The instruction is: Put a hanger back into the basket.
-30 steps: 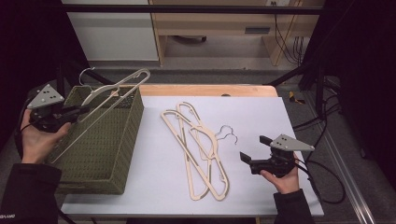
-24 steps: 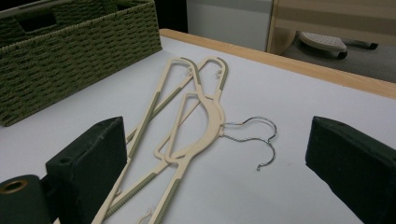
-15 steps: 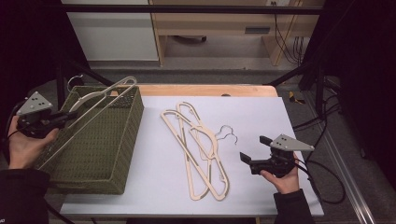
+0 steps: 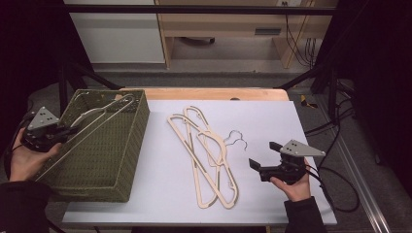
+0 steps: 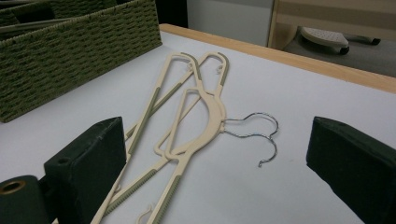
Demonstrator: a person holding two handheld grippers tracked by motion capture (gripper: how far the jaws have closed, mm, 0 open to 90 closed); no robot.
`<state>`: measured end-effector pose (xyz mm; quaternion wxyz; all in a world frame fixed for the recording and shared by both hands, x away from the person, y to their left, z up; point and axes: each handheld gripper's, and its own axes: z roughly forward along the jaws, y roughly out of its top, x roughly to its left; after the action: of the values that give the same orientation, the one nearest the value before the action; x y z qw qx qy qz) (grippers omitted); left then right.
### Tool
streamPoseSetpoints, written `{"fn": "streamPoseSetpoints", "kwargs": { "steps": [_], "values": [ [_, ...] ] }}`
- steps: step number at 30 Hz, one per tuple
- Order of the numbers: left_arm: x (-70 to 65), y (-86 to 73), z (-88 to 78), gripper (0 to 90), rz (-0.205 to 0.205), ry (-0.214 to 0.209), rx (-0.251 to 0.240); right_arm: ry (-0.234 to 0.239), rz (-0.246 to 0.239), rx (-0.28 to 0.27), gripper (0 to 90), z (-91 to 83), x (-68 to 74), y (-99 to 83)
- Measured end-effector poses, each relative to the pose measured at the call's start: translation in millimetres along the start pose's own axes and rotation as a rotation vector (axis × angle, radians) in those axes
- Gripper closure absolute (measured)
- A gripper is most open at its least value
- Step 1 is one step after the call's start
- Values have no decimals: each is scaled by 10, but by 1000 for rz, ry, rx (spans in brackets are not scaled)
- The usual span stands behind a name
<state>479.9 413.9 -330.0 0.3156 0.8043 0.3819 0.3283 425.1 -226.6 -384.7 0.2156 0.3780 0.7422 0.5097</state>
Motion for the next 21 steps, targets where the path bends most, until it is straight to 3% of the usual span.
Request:
{"fn": "streamPoseSetpoints", "kwargs": {
  "steps": [5,11,15,21],
  "values": [
    [-53,-108,111,861,16,6,5,1,-2,0,56,-3,-1,0],
    [-126,-275,283,860,52,4,56,2,0,-1,56,-7,1,1],
    [-166,-327,335,860,84,7,89,0,-2,0,56,-3,0,-1],
    [-205,-402,366,858,95,-5,125,2,-6,3,56,-1,2,-3]
  ]
}}
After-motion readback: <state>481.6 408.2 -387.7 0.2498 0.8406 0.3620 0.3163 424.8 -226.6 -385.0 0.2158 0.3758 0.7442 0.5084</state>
